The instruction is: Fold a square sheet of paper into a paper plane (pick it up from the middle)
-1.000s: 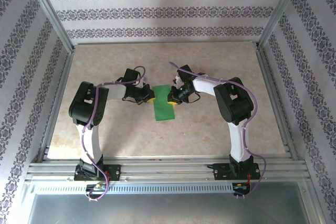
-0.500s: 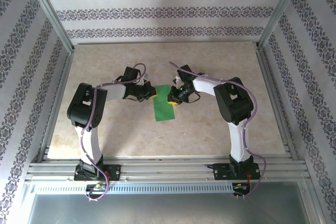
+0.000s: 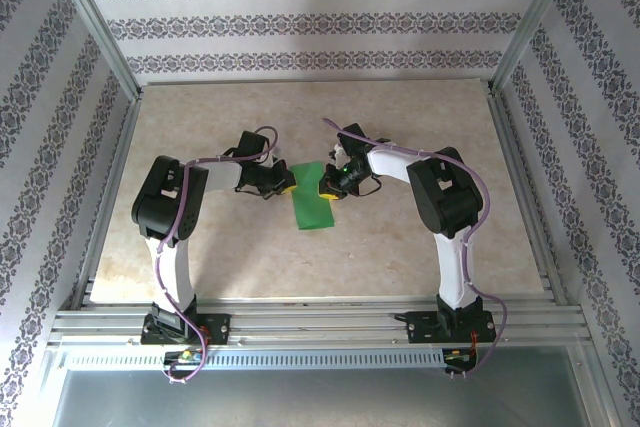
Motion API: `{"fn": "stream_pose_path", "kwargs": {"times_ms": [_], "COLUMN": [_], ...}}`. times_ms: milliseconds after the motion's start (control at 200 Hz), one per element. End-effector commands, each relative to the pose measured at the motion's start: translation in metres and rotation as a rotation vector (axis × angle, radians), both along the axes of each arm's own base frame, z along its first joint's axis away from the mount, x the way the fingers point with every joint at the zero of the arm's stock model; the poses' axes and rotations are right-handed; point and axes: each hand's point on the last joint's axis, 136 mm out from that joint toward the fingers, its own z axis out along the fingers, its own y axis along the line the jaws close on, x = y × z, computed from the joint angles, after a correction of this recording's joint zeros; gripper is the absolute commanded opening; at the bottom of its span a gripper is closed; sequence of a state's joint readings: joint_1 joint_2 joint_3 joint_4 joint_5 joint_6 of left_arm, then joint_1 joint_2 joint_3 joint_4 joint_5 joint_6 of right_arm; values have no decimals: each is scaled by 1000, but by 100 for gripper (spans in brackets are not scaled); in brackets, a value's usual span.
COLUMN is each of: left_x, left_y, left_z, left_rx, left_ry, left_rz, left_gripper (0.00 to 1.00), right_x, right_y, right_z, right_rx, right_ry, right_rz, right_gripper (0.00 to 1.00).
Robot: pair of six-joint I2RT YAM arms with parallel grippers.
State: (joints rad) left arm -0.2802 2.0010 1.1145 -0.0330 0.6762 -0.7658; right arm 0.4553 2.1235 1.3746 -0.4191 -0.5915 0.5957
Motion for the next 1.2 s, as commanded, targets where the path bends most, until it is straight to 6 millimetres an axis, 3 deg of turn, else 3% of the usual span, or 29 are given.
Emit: {"fn": "stream_pose_path", "kwargs": {"times_ms": [0,110,250,325,635,869,1194], "left_x": [-13,-10,6,13,25,28,47], "left_y": [24,22,3,-2,0,21,40], "left_z": [-23,-14,33,44,8,-10,-8], "left_rx": [96,84,-13,-31,6,49,29], "left_ry": [77,50,-85,-120,-47,-19,-31], "left_rz": [62,46,-21,-31,4,59,112], "left_gripper": [0,0,0,0,0,0,0], "right_x": [-32,-32,-32,-32,-33,-34,-34], "right_y": [-46,-46,-46,-46,-46,-47,-47], "right_z": [-77,-77,-77,-78,-79,-80,-82], "right_rx": [-265,-263,-263,-263,-263,-264,-264], "right_ry": [132,134,134,134,137,140,143], "right_rz": [-31,-31,-30,-29,-27,-29,-27], "right_gripper": [14,13,13,13,13,13,13]}}
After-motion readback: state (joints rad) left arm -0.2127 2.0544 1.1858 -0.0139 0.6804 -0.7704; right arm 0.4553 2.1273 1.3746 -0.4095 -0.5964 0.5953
